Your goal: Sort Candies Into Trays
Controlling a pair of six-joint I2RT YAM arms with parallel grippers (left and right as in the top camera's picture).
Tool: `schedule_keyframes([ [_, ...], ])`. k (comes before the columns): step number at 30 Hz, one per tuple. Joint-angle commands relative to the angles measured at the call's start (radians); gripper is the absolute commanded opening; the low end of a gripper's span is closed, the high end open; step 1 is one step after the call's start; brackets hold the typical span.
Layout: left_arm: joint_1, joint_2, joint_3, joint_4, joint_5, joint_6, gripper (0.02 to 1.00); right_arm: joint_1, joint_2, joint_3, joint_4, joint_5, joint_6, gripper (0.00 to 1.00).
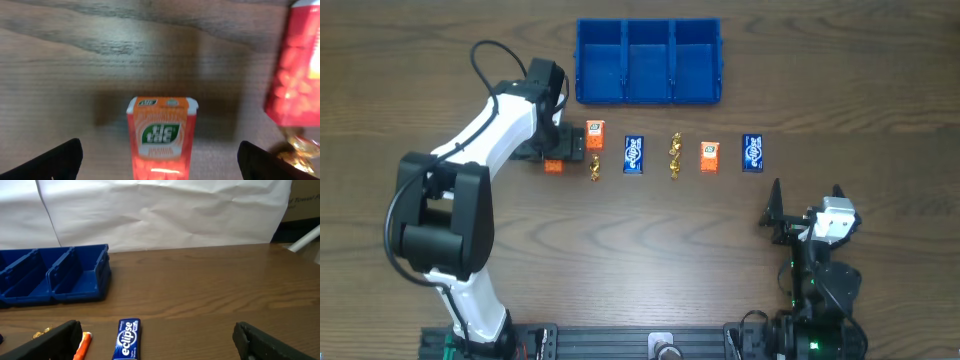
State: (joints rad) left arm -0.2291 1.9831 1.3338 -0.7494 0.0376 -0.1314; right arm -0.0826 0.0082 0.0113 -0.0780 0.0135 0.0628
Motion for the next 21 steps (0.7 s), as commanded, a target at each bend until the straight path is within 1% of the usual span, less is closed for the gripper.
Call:
schedule_keyframes([
  [1,0.01,0.02,0.013,0.007,-0.017,-0.008,0.998,0.006,-0.005,-0.004,-0.004,-0.008,-0.012,1.0],
  [9,0.024,0.042,0.013,0.022,-0.019,-0.013,0.998,0.006,-0.005,-0.004,-0.004,-0.008,-0.012,1.0],
  [16,0.021,0.056,0.013,0.023,-0.019,-0.03,0.958,0.006,-0.005,-0.004,-0.004,-0.008,-0.012,1.0],
  [18,0.017,0.056,0.013,0.032,-0.018,-0.031,0.93,0.006,-0.005,-0.004,-0.004,-0.008,-0.012,1.0],
  [20,0.015,0.056,0.013,0.034,-0.018,-0.034,0.871,0.006,-0.005,-0.004,-0.004,-0.008,-0.012,1.0],
  [21,0.011,0.057,0.013,0.031,-0.019,-0.034,0.803,0.006,-0.005,-0.004,-0.004,-0.008,-0.012,1.0],
])
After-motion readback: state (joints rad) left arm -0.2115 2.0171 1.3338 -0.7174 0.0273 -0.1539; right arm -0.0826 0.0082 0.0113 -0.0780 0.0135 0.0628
